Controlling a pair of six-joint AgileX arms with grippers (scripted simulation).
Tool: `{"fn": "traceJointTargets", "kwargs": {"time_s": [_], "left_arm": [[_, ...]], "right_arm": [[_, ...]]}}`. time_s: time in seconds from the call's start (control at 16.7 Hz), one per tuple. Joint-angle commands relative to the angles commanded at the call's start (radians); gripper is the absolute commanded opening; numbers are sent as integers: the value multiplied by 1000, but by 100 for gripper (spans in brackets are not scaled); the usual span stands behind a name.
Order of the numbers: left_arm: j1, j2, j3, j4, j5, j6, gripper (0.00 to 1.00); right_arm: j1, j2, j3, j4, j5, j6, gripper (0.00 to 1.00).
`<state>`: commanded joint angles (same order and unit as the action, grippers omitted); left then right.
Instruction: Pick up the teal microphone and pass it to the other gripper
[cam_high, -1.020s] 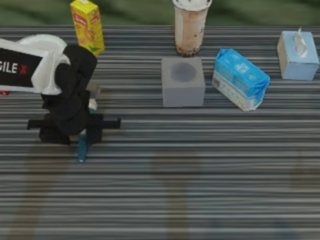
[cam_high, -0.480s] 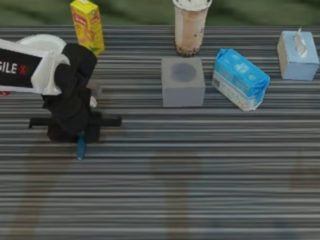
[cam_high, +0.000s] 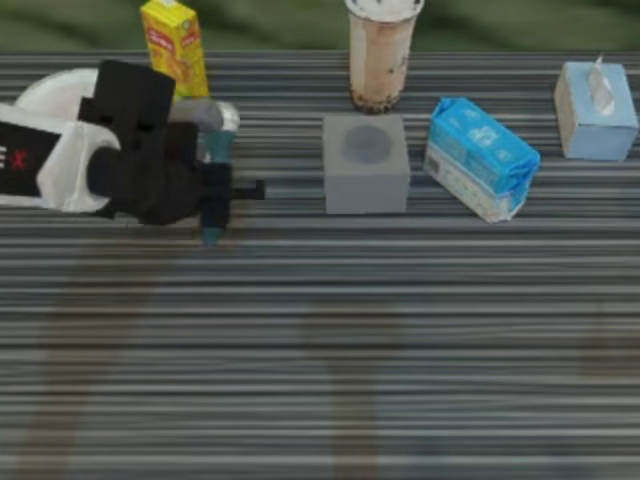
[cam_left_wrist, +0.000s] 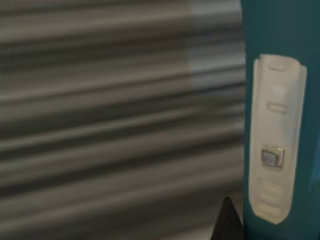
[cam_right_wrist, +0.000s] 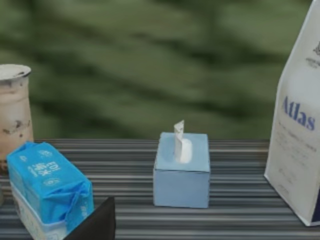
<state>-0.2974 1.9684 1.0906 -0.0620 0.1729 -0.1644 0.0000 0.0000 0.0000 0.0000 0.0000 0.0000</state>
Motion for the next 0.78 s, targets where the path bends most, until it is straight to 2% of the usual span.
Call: {"fn": "traceJointTargets", "kwargs": {"time_s": [0.48, 0.66, 0.78], "left_arm": [[27, -168, -204, 695, 264, 124, 0], [36, -232, -255, 863, 337, 162, 0], [39, -262, -274, 921, 365, 178, 0]], "right_arm": [[0, 0, 0, 0, 0, 0, 100], [0, 0, 0, 0, 0, 0, 100], [0, 0, 0, 0, 0, 0, 100]]}}
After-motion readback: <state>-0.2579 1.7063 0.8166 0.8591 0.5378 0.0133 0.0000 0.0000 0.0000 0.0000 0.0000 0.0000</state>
